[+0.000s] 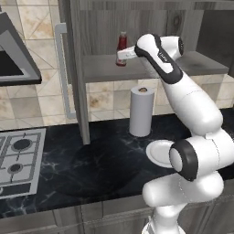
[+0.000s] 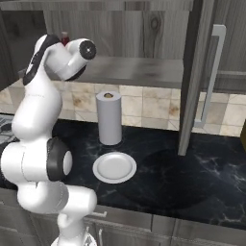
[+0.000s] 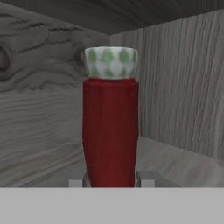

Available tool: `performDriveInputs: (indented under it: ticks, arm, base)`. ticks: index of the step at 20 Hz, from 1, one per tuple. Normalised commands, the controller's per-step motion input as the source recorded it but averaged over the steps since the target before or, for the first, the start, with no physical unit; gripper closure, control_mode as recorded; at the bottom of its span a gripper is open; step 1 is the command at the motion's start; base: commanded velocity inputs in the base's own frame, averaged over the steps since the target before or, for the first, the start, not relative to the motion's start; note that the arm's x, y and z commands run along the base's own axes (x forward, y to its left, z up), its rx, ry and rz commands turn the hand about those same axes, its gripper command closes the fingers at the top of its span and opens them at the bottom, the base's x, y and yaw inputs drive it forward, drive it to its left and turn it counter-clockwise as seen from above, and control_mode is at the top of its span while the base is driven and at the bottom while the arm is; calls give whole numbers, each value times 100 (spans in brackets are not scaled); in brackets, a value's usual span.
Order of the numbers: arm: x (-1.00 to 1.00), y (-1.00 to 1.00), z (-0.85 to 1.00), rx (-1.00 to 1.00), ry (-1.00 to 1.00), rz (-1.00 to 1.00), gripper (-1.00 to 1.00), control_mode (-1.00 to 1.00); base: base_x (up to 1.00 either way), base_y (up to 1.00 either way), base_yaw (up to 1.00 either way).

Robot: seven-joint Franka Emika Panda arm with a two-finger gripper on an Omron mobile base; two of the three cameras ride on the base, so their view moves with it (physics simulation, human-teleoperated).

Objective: Move the hot dog bun to the plate on the dining table and place the condiment next to that plate. Then navigate to the fridge and take the sausage and place it on the plate as well.

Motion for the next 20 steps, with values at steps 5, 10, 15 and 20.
performDriveInputs:
  ticks: [5,10,15,20]
  arm:
    - [-89,-31,7,5,-5,0,100,-100]
    - [-90,-27,16,1,0,0,100,-100]
    - [-97,-37,17,0,2,0,100,-100]
    - [-100,-44,1,0,0,0,100,-100]
  base:
    - [0,0,0]
    - [0,0,0]
    - [0,0,0]
    - [0,0,0]
